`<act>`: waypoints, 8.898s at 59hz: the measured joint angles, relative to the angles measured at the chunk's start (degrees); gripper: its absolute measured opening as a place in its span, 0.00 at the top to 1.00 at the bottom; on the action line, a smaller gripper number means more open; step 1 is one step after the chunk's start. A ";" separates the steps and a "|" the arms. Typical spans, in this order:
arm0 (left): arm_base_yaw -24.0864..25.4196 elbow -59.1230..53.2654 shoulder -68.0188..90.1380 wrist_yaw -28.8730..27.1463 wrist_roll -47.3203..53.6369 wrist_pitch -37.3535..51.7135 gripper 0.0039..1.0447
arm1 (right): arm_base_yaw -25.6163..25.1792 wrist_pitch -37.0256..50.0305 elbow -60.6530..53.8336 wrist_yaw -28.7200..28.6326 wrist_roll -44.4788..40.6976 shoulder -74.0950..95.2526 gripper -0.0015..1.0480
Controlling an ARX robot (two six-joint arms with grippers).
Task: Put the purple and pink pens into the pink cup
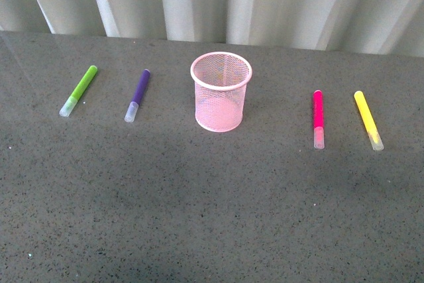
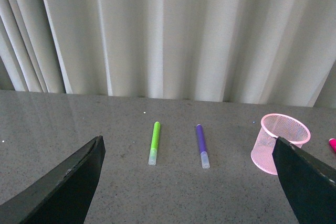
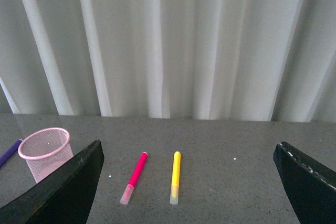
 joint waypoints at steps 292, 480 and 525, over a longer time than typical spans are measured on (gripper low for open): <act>-10.80 108.21 147.18 -2.89 0.15 -22.45 0.88 | 0.00 0.00 0.00 -0.02 0.00 0.00 0.07; -19.04 55.56 127.93 1.84 -32.96 72.81 0.07 | 0.00 0.00 0.00 -0.02 0.00 0.00 0.07; 20.31 24.39 67.49 44.76 -11.72 20.33 0.07 | 0.00 0.00 0.00 -0.02 0.00 0.00 0.07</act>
